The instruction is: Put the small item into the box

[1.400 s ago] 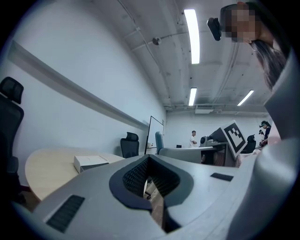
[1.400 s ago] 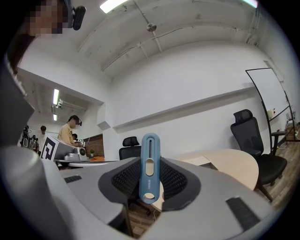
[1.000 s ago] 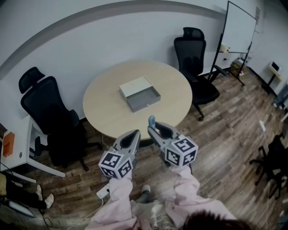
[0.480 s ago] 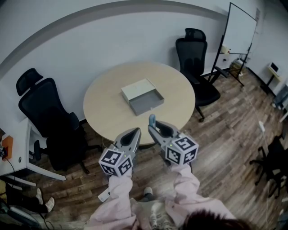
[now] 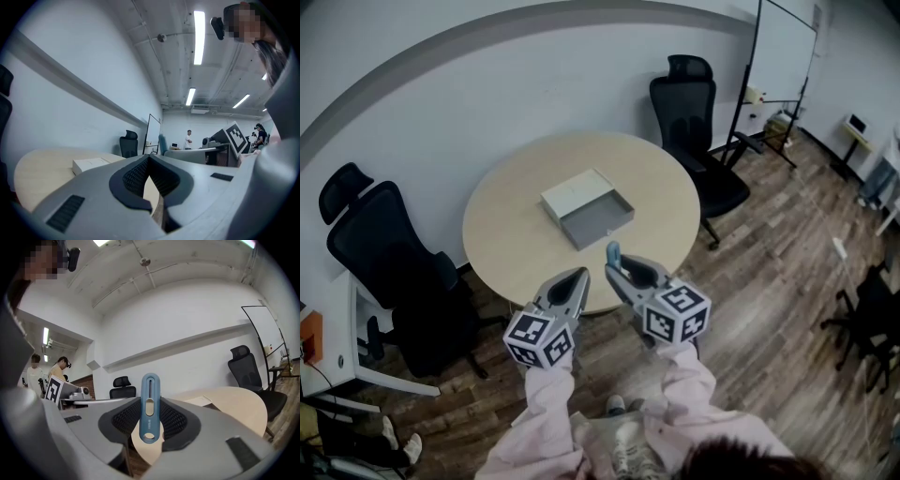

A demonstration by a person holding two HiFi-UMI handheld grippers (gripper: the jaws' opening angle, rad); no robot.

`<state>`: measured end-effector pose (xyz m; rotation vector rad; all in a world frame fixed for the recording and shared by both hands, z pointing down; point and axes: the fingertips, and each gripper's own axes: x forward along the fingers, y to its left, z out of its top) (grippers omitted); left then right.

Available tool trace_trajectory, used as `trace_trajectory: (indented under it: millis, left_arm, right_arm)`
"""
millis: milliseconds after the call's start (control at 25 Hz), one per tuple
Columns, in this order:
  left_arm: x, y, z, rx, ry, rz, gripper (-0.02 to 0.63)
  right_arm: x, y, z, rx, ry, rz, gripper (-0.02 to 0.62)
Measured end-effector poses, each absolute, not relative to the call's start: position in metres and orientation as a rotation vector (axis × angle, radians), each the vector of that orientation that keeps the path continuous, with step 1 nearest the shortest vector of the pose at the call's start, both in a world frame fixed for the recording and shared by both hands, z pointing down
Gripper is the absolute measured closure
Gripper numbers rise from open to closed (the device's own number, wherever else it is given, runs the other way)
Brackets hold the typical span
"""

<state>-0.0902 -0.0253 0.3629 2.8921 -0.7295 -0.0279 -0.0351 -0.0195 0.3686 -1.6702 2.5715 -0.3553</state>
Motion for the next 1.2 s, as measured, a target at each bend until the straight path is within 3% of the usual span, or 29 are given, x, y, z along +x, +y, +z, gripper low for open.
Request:
trace_trajectory:
  millis: [1200]
  left_arm:
    - [-0.022,-0.109,0.389,2.815,-0.738,0.015,0.597]
  right_arm:
    - [0.037,-0.106,0.39,-1.679,2.613,-0.45,0.469]
